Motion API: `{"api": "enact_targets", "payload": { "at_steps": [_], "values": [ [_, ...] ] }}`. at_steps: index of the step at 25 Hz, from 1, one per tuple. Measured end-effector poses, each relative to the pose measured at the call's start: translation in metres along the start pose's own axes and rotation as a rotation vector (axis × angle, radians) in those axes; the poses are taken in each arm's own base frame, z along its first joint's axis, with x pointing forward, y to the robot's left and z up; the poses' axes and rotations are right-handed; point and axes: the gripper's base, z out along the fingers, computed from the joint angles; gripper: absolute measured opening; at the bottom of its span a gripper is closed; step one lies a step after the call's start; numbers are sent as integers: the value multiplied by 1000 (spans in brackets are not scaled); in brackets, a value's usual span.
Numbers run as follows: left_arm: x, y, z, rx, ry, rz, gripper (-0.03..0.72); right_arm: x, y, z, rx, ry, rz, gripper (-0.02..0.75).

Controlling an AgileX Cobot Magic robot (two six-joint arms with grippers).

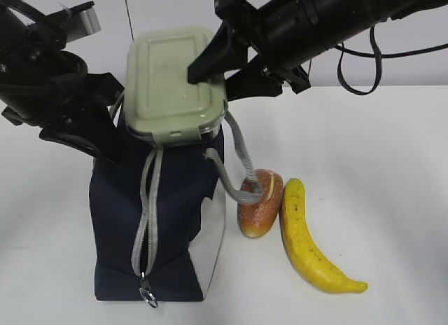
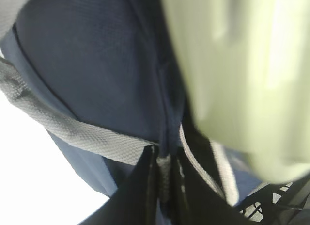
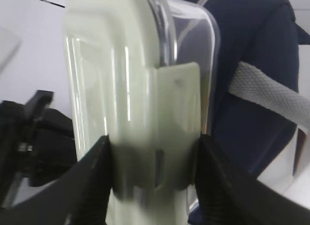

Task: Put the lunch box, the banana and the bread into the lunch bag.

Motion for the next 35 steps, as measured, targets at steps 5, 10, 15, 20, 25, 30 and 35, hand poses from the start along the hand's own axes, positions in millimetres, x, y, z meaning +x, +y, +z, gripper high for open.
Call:
{"api": "enact_targets", "payload": {
  "at_steps": [5, 10, 15, 20, 25, 30, 35],
  "values": [
    [-1, 1, -1, 2, -6, -8, 20, 4, -19, 0, 228, 66, -55, 371],
    [-2, 4, -2, 6, -19, -20, 20, 6, -30, -1, 357, 91, -68, 371],
    [-3, 4, -2, 7, -26, -21, 20, 14, -12, 24, 263, 112, -59, 371],
    [-4, 4, -2, 6, -36, -21, 20, 21, -21, 63, 192, 171, -11, 371],
    [-4, 5, -2, -5, -36, -15, 20, 22, -34, 97, 166, 207, 18, 371],
    [-4, 6, -2, -22, -34, -5, 20, 15, -48, 124, 154, 223, 45, 371],
    [-3, 7, -2, -36, -29, 3, 20, 14, -64, 144, 157, 247, 69, 371]
  ]
}}
